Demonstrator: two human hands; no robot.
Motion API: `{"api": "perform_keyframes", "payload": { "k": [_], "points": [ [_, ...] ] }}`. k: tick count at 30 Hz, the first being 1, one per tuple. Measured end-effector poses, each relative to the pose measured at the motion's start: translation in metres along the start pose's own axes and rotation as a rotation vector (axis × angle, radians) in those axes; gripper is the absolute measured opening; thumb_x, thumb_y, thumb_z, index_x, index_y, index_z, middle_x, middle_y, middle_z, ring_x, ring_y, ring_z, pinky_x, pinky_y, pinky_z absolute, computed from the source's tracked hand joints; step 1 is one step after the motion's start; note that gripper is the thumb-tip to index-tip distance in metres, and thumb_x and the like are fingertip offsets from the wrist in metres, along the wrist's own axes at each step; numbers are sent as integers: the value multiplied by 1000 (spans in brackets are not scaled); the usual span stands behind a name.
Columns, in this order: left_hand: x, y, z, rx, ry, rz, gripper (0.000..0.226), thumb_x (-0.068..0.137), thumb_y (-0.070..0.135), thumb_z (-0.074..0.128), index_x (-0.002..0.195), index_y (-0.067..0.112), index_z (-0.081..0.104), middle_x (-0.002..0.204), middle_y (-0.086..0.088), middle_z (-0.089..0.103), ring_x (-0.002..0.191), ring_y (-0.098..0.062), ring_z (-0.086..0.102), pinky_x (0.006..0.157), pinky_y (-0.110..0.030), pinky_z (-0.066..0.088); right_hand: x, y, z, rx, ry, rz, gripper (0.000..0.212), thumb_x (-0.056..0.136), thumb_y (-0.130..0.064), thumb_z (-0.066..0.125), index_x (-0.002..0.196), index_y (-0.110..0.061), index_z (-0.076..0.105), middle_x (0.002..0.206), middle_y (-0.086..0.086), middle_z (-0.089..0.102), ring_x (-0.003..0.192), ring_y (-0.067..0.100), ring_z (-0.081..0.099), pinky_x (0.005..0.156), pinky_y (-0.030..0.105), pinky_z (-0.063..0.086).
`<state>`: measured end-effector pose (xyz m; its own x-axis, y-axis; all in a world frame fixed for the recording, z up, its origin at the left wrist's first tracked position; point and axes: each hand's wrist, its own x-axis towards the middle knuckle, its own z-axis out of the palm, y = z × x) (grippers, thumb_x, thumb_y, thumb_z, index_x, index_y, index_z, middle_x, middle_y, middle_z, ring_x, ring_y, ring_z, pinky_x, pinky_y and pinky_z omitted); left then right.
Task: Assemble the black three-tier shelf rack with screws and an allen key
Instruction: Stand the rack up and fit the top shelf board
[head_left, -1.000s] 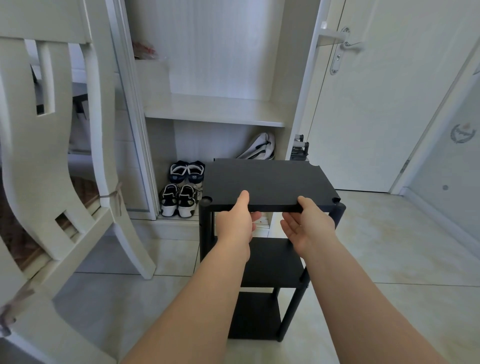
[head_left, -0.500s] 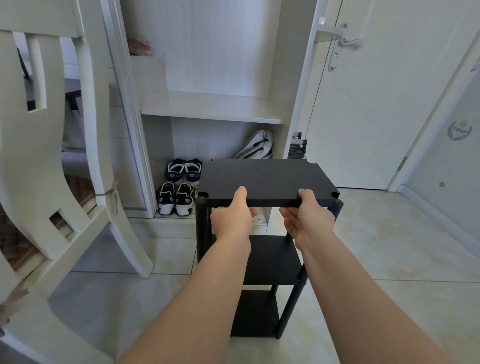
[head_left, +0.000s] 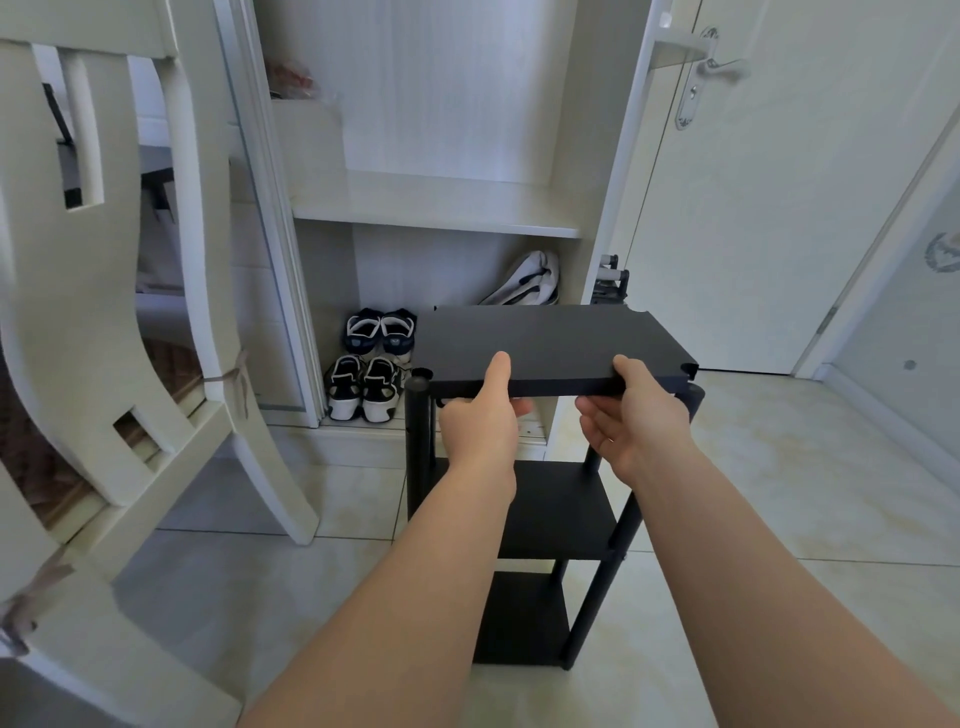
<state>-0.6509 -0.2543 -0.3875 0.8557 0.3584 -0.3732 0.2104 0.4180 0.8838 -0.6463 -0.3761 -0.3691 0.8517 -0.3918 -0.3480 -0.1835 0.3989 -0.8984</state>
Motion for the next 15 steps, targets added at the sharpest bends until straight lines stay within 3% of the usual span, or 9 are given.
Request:
{"api": "perform_keyframes", "payload": {
  "k": [2, 6, 8, 12, 15],
  "points": [
    [-1, 1, -1, 2, 4, 5, 42, 86, 55, 66, 102, 18, 58, 72, 5, 70, 71, -10, 59, 64, -28, 42, 2, 0, 1, 8, -8, 14, 28, 96, -41, 64, 102, -14, 61, 70, 5, 76, 59, 15, 74, 51, 26, 57],
    [-2, -1, -5, -8, 34, 31, 36, 87, 52, 66, 92, 18, 58, 69, 4, 69, 70, -11, 59, 59, -27, 36, 3, 3, 2, 8, -11, 27, 29, 97, -39, 64, 107, -12, 60, 78, 10, 77, 59, 18, 74, 48, 25, 54],
    [-4, 0, -5, -8, 36, 55, 33, 88, 51, 66, 89, 19, 59, 68, 4, 69, 74, -12, 60, 59, -26, 33, 3, 2, 2, 9, -26, 26, 29, 98, -38, 64, 107, -10, 60, 73, 10, 76, 60, 19, 75, 46, 23, 53],
    [-5, 6, -6, 10, -15, 153, 26, 88, 51, 66, 86, 25, 61, 60, 11, 70, 74, -9, 63, 64, -26, 38, 2, -1, 2, 31, -62, 33, 28, 99, -38, 62, 106, -11, 59, 66, 8, 74, 60, 18, 75, 47, 22, 53],
    [-5, 5, -7, 22, -44, 103, 33, 88, 53, 66, 96, 22, 62, 62, 12, 71, 73, -10, 61, 72, -29, 45, 1, 0, 2, 33, -35, 19, 24, 99, -35, 63, 104, -11, 60, 64, 8, 74, 57, 18, 74, 45, 22, 52]
  ]
}}
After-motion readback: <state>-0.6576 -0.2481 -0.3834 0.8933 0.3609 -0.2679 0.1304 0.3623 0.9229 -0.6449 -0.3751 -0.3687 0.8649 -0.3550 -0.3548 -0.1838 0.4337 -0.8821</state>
